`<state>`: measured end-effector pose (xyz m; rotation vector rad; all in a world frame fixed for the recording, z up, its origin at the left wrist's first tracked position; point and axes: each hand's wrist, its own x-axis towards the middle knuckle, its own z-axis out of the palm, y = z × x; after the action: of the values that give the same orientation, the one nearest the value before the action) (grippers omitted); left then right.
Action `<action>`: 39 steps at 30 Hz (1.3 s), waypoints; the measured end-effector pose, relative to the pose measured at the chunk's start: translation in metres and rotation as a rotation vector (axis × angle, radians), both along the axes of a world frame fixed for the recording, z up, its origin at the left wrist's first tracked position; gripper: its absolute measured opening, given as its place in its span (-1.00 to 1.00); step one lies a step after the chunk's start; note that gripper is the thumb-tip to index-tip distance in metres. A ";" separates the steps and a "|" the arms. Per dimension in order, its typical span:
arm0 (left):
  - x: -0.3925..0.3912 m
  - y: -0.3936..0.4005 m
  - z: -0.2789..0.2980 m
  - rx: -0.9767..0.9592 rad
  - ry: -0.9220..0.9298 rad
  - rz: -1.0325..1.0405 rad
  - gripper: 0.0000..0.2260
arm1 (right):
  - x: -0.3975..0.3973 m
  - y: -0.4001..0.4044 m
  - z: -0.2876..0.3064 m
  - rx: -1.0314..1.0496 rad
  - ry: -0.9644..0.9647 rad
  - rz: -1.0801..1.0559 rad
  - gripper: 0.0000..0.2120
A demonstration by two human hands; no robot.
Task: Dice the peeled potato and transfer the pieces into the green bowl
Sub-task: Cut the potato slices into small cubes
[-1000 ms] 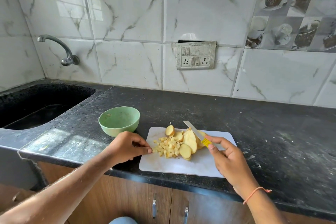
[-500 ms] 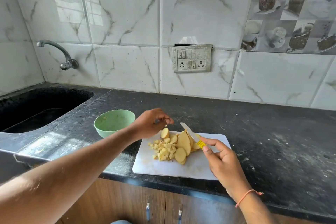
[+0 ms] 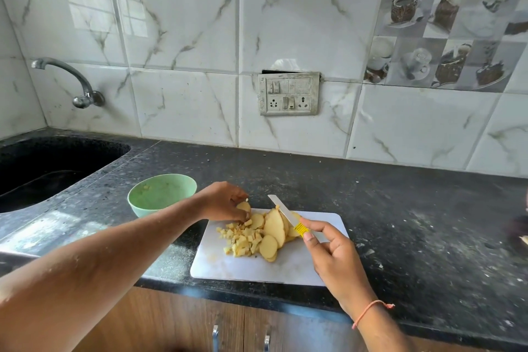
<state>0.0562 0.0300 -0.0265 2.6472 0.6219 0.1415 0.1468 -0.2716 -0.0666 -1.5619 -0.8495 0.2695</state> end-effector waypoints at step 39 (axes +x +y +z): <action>-0.136 -0.024 -0.066 0.169 -0.430 -0.031 -0.41 | -0.018 0.000 0.000 -0.119 -0.232 -0.134 -0.78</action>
<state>-0.0798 0.0058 -0.0930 2.6572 0.4380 0.7604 0.1288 -0.2716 -0.0665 -1.7774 -0.9162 0.0419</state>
